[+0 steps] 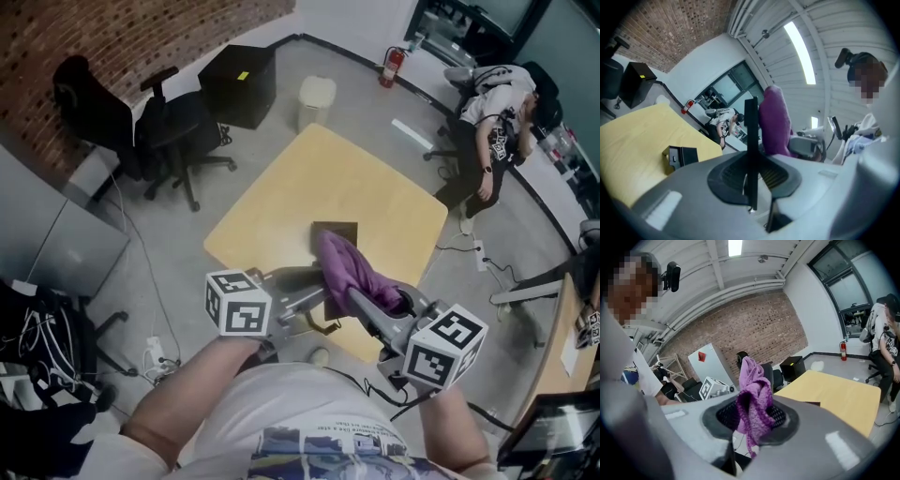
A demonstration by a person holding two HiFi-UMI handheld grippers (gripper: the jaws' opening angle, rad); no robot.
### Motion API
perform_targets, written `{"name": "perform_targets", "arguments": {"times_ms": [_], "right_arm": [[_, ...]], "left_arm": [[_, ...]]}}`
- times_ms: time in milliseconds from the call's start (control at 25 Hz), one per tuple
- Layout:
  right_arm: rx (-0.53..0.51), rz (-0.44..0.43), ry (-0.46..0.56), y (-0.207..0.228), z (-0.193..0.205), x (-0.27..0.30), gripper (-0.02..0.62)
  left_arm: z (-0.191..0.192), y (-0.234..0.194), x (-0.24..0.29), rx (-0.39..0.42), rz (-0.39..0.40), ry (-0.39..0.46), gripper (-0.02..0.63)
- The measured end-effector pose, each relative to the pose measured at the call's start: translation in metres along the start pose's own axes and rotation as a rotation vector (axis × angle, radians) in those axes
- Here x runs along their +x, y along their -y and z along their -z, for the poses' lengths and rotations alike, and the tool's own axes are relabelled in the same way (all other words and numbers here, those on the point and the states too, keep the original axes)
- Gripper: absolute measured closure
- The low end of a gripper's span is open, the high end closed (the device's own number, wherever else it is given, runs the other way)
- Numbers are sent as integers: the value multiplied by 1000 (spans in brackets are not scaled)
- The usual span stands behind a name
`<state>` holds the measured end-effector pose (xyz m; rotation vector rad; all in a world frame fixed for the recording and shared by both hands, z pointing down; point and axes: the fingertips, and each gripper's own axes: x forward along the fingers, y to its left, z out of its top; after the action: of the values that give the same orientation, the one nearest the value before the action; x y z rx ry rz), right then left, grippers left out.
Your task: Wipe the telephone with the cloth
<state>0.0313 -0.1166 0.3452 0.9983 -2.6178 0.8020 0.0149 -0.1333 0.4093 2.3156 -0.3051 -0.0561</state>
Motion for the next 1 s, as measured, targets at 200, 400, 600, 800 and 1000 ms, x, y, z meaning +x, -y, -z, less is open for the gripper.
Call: {"name": "perform_targets", "arguments": {"times_ms": [200,400,600,800,1000], "right_arm": [[27,8,-29,-1,20,5,511],[49,24,-48,-2,43,4,511],[66,55,-68,2,68,-3,511],[70,79,-96,5,85,-14,511],[54,114,-31,9,61,-38,511]], "left_arm": [[-24,-7,-8,-47,9,58,526],[-37,-10,-15,-85,23,91,526],[-52,-8,-19,-108,42,121,526],[-64,-9,-20,-94,53,134,526],[-62,-9,-21,-76,64,108,526]]}}
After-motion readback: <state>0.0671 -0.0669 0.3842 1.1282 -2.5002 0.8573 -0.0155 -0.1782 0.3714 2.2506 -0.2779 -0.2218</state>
